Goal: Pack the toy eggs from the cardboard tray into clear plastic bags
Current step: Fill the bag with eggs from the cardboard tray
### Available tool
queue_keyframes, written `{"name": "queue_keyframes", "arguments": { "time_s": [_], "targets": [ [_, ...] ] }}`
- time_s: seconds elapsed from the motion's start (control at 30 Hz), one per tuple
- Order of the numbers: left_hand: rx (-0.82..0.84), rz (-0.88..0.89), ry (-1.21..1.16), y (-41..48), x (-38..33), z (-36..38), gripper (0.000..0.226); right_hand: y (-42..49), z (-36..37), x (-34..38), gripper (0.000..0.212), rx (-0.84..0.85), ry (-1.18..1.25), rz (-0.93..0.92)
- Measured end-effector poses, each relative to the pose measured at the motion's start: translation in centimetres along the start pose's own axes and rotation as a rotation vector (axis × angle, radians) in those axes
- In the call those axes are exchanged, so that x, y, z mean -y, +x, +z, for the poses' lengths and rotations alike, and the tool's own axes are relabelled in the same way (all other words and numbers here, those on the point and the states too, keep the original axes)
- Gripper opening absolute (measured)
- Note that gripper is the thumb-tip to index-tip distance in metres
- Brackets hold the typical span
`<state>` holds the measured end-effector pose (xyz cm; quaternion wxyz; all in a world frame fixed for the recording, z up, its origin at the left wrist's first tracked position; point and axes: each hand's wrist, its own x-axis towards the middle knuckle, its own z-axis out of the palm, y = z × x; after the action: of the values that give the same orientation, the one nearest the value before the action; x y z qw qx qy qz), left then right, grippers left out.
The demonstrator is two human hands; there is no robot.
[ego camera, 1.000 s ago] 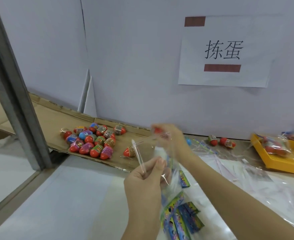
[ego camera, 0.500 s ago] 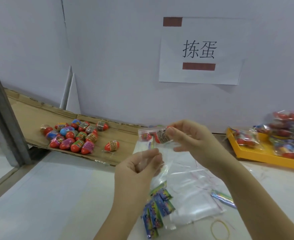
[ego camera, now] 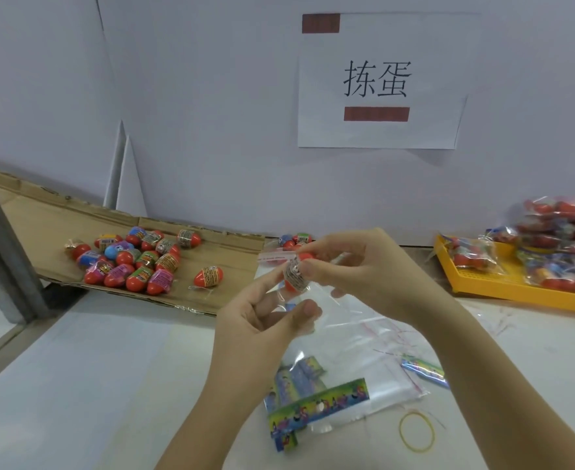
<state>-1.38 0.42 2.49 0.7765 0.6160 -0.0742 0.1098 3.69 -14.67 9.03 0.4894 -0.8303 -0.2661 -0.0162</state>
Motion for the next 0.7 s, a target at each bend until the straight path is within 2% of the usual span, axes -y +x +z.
{"name": "queue_keyframes", "arguments": {
  "time_s": [0.1,0.2,0.33,0.53,0.6,0.7],
  "targets": [
    [0.012,0.027,0.002,-0.03,0.06,0.05,0.065,-0.11,0.06,-0.04,0.014,0.063,-0.059,-0.008],
    [0.008,0.056,-0.001,0.03,-0.07,0.04,0.075,-0.22,0.07,0.09,0.008,0.102,-0.018,0.006],
    [0.022,0.079,0.010,-0.01,-0.06,0.15,0.072,-0.24,-0.13,0.01,0.012,0.155,-0.068,0.015],
    [-0.005,0.073,0.040,0.12,-0.03,-0.15,0.092,-0.52,0.23,0.60,0.032,0.318,-0.276,0.030],
    [-0.012,0.072,0.027,0.27,-0.11,-0.32,0.090,-0.53,0.24,0.53,0.045,0.323,-0.315,-0.019],
    [-0.026,0.066,-0.020,0.44,-0.24,-0.60,0.076,-0.56,0.37,0.54,0.034,0.245,-0.244,-0.067]
  ]
}}
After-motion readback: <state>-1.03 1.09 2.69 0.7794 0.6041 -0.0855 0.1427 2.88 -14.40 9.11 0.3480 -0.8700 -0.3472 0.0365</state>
